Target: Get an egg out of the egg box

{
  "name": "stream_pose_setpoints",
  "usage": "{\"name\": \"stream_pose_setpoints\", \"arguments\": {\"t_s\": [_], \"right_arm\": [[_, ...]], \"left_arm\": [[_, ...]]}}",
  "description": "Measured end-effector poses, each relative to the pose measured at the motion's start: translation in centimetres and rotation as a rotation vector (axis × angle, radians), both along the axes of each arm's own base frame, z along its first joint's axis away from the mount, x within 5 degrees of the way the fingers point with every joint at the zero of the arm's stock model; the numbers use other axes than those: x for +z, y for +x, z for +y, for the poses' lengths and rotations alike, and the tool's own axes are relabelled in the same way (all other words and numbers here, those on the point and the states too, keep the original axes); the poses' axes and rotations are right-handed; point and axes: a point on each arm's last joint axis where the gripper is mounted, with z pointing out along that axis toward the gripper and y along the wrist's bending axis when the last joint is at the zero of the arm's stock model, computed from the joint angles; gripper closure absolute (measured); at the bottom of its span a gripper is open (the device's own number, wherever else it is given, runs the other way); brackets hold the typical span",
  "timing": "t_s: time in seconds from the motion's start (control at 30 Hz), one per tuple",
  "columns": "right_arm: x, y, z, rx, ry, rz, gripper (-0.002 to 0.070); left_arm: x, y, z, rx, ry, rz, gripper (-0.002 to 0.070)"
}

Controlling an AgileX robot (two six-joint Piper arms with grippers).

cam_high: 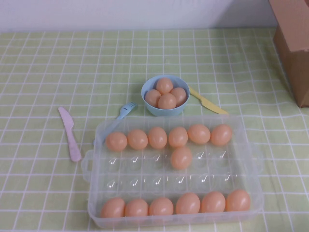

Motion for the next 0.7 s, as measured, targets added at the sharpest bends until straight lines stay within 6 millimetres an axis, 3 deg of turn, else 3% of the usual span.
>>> {"name": "stream_pose_setpoints", "arguments": {"t_s": [0.5, 0.7], "right_arm": [[0.00, 0.00, 0.00, 0.000, 0.000, 0.000, 0.0694], [0.00, 0.00, 0.00, 0.000, 0.000, 0.000, 0.0694]], "left_arm": [[0.00, 0.00, -0.04, -0.001, -0.011, 0.000, 0.0680], [0.56, 0.14, -0.51, -0.008, -0.183, -0.058, 0.0680]]}}
